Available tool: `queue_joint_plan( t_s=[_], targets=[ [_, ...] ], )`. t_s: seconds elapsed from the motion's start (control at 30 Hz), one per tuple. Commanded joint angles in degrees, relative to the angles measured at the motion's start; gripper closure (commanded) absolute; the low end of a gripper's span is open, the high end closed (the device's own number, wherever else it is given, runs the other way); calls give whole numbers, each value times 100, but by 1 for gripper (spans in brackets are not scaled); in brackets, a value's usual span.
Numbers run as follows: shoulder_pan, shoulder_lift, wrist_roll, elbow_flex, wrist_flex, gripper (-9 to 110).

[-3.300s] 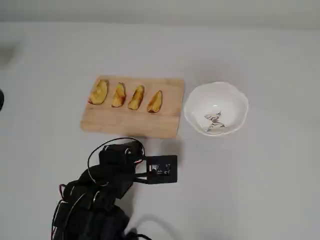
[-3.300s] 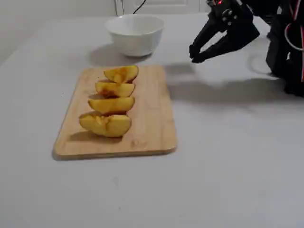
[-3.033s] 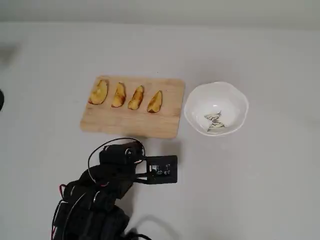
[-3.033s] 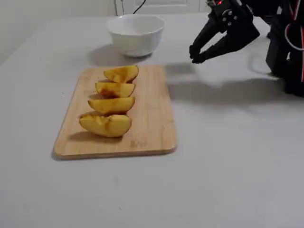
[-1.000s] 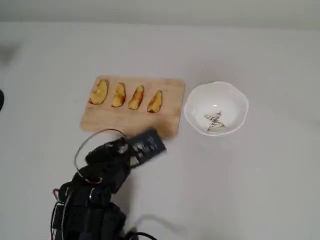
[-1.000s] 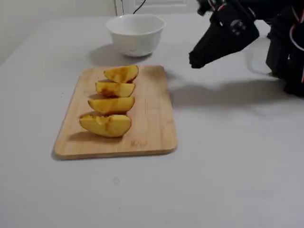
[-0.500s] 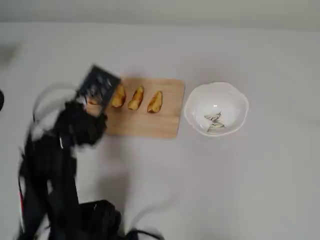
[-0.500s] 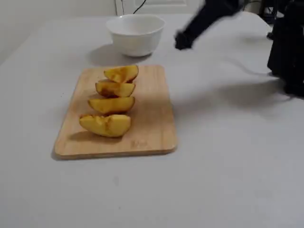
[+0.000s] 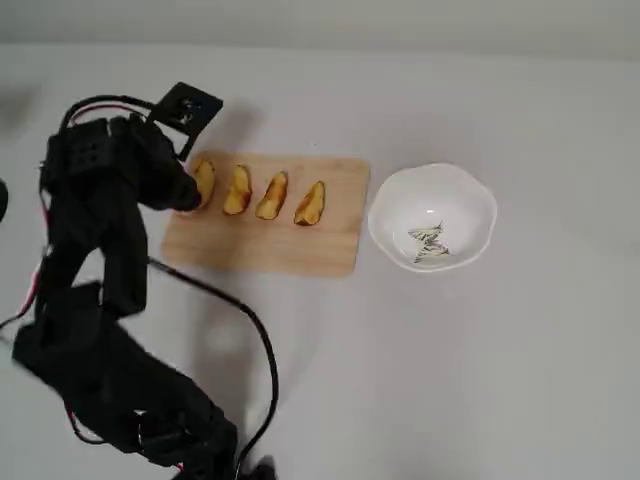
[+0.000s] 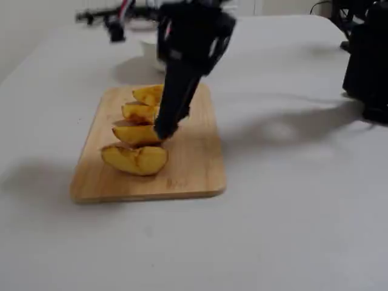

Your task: Pick up the leftmost apple slice from the cutting board and place it into the bowl

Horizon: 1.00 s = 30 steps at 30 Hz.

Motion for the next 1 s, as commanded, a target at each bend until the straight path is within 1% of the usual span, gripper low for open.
queue_joint_plan(
  t_s=[0.0,0.27,0.37,0.5,0.53,0.6,0.67,0.77,0.8,0.97],
  targets=[
    [-158,-642,88,-1037,97,81],
    [-167,-1679,185,-2215,369,83],
    [-167,-1907,220,-2470,387,88],
    [-211,-2188,343,-2892,545,100],
    [-220,-2338,396,-3164,694,101],
    [-229,-2751,527,-3911,1090,101],
    [-237,-3393,791,-5150,1688,101],
    [-229,-4966,1239,-8411,2900,101],
    [-229,-5168,1362,-8921,3041,101],
    [44,-4729,2760,-9009,3208,101]
  ],
)
